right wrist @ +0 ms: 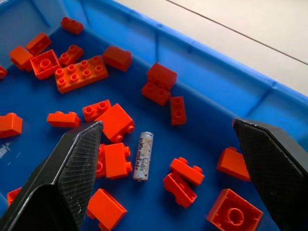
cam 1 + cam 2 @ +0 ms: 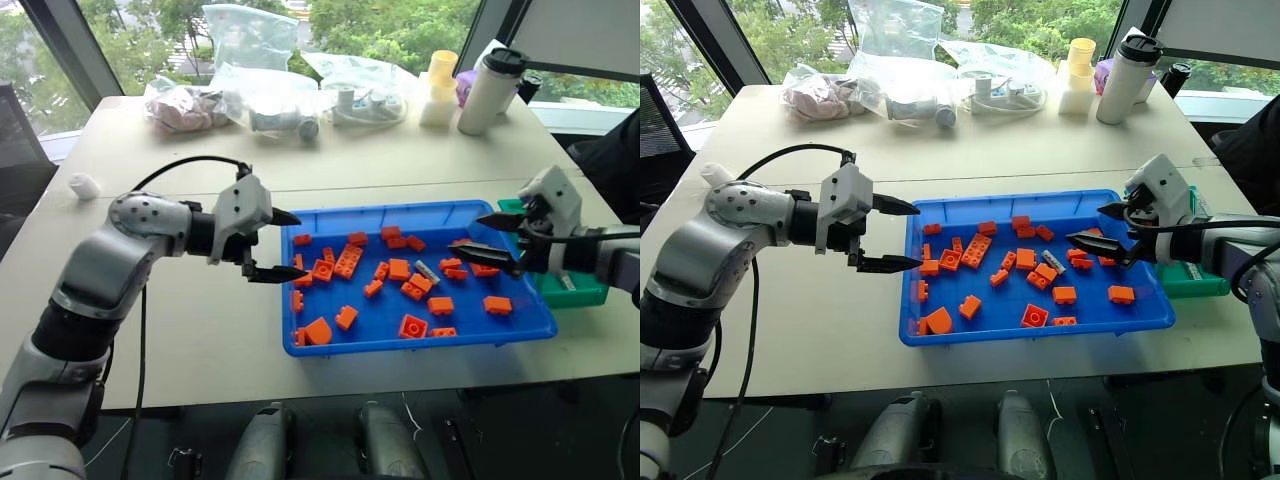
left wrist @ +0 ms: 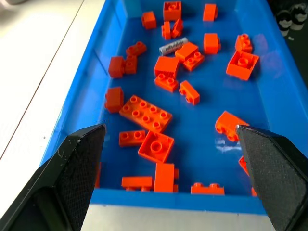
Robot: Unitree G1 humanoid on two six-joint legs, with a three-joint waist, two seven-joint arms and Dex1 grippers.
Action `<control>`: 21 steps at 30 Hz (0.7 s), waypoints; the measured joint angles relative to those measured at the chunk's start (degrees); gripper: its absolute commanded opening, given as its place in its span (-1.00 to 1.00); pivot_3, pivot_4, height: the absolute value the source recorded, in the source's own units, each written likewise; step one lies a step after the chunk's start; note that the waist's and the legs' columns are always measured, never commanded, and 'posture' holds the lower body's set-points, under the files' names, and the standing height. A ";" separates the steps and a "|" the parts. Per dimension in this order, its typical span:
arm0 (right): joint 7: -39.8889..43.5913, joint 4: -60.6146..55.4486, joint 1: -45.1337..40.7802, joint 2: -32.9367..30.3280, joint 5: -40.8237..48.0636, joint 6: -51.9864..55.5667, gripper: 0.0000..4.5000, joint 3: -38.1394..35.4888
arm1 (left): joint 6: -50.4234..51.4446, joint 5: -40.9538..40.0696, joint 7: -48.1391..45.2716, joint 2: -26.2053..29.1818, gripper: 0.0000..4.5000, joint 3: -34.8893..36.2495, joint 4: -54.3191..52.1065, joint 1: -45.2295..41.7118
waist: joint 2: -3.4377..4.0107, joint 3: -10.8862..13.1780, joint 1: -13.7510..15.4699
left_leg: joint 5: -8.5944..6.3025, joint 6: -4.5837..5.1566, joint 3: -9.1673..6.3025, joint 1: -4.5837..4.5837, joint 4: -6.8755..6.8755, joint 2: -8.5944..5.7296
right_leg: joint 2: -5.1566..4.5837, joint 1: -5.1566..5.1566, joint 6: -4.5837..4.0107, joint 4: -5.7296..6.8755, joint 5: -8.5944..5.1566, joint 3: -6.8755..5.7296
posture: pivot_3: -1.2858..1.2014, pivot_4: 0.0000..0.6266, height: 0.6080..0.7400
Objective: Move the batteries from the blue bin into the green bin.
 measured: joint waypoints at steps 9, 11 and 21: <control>-8.81 2.81 -7.35 8.16 -3.15 8.32 0.98 10.99 | -0.57 0.97 1.09 -0.71 1.00 -0.08 -0.83 0.48 | 0.00 0.00 -0.15 | 0.00 0.00 0.00 -0.02 -0.02 0.01 | 0.01 -0.07 0.00 0.02 0.00 0.00 | 0.03 -0.52 1.00; -9.80 3.39 -7.69 9.35 -4.20 8.49 0.98 13.05 | -0.43 0.93 1.67 -0.92 1.00 -0.08 -1.38 0.52 | 0.00 0.00 -0.13 | 0.00 0.00 0.00 -0.04 -0.02 0.01 | 0.01 -0.09 0.00 0.02 0.00 0.00 | 0.03 -0.52 1.00; -11.74 7.26 -9.13 11.14 -8.51 9.37 0.40 16.42 | 0.45 0.85 3.69 -2.14 1.00 -0.05 -1.72 0.87 | 0.00 0.00 -0.26 | 0.00 0.00 0.00 -0.05 -0.02 0.02 | 0.03 -0.12 0.00 0.04 0.00 0.00 | 0.03 -0.52 1.00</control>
